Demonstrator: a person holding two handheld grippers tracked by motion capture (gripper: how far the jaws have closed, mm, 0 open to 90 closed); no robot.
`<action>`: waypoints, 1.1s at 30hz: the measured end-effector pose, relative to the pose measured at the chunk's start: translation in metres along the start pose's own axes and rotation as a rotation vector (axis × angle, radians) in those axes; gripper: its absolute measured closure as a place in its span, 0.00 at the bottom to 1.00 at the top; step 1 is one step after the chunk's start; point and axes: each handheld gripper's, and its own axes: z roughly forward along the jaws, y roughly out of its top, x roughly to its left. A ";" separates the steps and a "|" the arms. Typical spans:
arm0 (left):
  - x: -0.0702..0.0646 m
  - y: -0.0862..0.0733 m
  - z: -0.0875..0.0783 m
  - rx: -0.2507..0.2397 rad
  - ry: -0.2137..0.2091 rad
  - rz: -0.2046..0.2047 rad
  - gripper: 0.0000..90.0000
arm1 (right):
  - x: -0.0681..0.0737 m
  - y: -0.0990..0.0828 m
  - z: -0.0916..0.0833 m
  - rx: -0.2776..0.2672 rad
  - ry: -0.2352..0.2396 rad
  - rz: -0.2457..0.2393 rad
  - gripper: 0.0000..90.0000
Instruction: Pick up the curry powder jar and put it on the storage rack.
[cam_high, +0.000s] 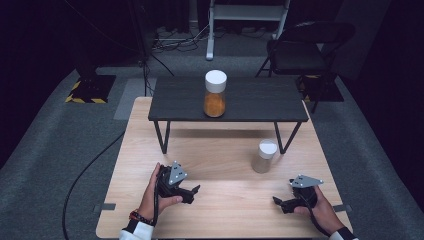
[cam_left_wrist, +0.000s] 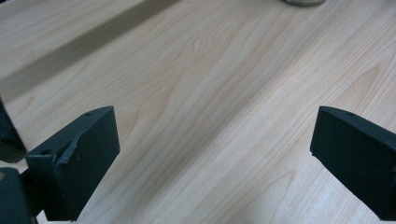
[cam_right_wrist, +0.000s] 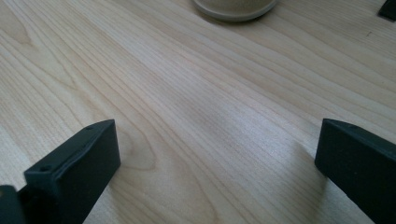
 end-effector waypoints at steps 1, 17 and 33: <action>0.000 0.000 0.001 0.004 -0.001 0.001 0.01 | 0.000 0.000 0.000 0.000 0.000 0.000 0.00; -0.002 -0.008 0.023 0.120 0.003 0.004 0.02 | 0.000 0.000 0.000 0.002 0.000 0.001 0.00; 0.002 -0.012 0.030 0.146 -0.003 -0.016 0.01 | 0.000 0.000 0.000 0.001 0.000 0.000 0.00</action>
